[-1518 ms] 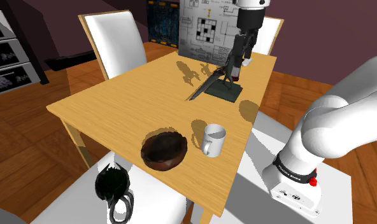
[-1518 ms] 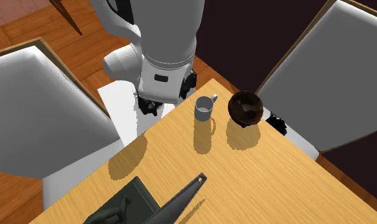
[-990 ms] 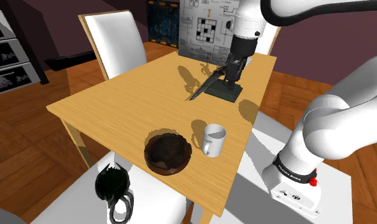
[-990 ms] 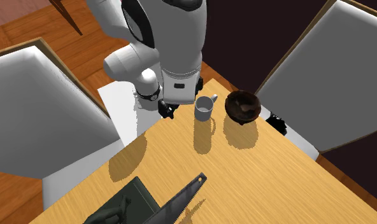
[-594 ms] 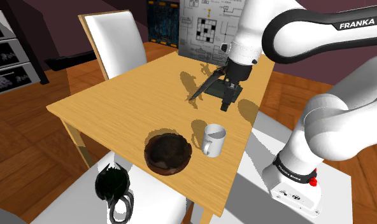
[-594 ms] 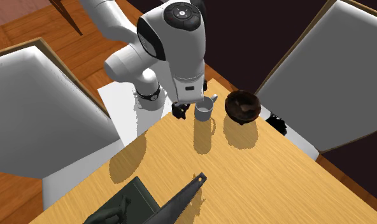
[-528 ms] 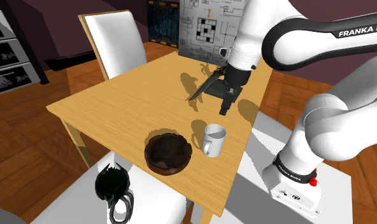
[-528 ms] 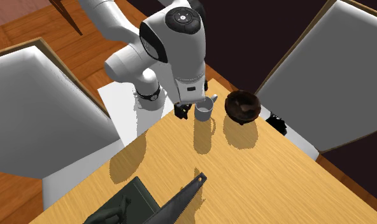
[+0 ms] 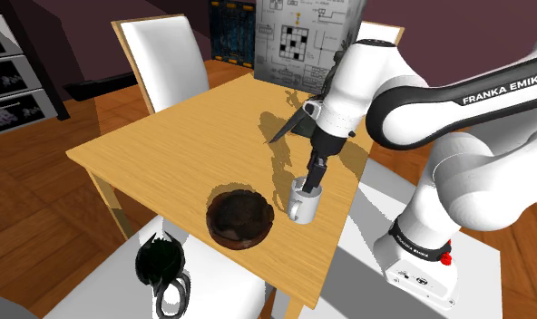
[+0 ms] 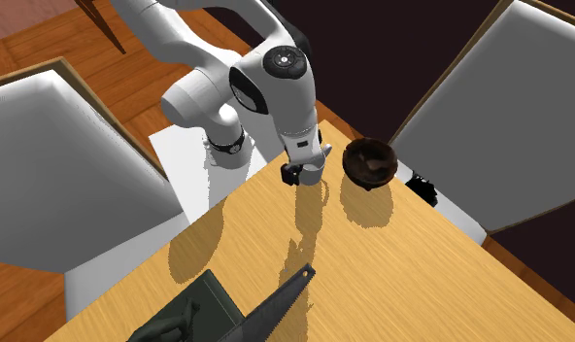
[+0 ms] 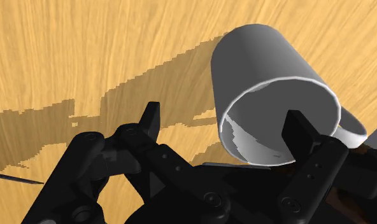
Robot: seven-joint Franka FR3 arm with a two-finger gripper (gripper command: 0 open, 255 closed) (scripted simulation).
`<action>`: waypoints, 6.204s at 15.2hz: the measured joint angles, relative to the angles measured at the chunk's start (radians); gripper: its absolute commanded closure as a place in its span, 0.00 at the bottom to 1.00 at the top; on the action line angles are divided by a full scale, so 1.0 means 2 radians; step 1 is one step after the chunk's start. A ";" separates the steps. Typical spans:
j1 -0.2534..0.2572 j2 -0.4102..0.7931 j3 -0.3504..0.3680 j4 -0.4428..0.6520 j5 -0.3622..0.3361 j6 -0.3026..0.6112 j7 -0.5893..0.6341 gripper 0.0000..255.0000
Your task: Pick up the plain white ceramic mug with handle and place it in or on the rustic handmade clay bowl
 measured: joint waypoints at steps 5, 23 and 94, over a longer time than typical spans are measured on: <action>0.004 0.033 0.004 -0.014 0.006 0.047 -0.001 0.00; 0.003 0.030 0.003 -0.010 0.005 0.041 -0.001 1.00; -0.004 0.275 0.130 0.310 -0.013 -0.022 0.148 1.00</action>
